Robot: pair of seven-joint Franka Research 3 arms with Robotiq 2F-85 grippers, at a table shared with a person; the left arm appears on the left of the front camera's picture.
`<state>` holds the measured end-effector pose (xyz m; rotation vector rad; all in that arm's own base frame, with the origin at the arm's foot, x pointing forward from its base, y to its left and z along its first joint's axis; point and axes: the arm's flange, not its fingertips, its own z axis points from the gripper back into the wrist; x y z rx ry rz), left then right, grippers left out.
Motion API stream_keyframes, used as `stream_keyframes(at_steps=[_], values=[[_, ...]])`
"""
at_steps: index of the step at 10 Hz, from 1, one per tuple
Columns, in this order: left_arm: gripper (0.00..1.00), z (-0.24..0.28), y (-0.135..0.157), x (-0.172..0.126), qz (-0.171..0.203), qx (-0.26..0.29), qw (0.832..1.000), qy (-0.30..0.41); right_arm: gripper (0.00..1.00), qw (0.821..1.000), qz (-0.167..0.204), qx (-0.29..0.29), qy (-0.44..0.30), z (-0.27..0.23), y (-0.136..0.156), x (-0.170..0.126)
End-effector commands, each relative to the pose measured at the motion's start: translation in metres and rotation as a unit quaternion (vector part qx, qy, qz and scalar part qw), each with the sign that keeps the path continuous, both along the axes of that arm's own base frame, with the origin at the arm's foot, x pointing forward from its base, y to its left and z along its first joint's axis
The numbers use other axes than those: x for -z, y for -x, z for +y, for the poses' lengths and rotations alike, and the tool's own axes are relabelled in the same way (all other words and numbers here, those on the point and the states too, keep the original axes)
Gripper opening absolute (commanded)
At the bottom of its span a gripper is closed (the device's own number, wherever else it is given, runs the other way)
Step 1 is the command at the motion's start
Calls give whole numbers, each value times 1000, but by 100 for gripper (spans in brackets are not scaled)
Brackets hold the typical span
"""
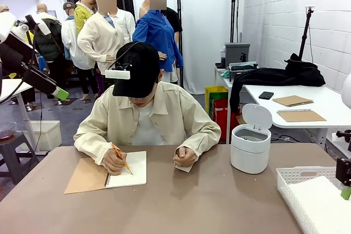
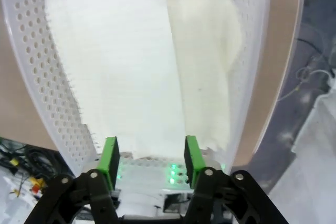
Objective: Sort the paper based on its condition.
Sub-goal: If a person hands you a paper, place it in the Organizing basket , and if it's crumpled, put it in the Trash can.
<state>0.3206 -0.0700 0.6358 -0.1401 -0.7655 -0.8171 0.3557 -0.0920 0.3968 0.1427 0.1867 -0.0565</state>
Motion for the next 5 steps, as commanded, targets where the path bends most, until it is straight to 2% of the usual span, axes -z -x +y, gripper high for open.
stream_keyframes(at_steps=[1,3,5], values=[[100,1,0,0,-2,1,1000,-2,100,998,2,2,59,-6,4,-23],[100,1,0,0,-2,1,1000,-2,100,997,-16,-27,70,-4,7,-44],[100,1,0,0,-2,1,1000,-2,100,992,-49,-72,91,5,15,-72]])
